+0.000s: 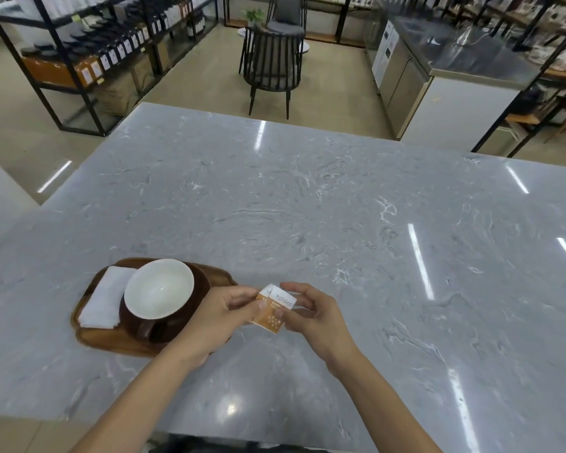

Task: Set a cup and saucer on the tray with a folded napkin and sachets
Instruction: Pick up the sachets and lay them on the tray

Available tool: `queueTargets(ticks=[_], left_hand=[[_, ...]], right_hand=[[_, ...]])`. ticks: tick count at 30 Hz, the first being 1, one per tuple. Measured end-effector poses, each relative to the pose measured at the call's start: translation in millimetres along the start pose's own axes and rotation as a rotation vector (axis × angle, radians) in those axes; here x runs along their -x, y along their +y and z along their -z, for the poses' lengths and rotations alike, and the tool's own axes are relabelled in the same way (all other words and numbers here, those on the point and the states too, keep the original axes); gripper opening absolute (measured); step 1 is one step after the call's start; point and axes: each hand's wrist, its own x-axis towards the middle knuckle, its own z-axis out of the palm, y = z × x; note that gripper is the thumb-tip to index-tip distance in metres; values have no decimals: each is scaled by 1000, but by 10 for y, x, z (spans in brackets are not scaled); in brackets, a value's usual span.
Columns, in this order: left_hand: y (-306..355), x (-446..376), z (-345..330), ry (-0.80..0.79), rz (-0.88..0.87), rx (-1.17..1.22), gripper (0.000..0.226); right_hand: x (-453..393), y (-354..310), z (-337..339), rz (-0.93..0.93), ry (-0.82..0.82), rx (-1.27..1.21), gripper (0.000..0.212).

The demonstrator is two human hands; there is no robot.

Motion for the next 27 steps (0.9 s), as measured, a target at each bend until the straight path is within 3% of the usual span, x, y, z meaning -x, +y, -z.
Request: queueTargets(ticks=[4,7,11,18,27], left_hand=[[-156,155,18,119,4,13,17],[-315,248,27,319,-57,-126,22],[-513,432,72,468,-134,-333,36],[-579,656,137,508,-238,-720,50],[-627,812,126,575,-236,-797,44]], right_hand=[[35,79,-56,-71,-38,12,29],[-18,133,-140,-128,-59,14,28],[-166,157,-293,-221,-107,41,30],[-454,200,-542,-271,-107,192,23],[-549,287,-698,-187,-22,305,37]])
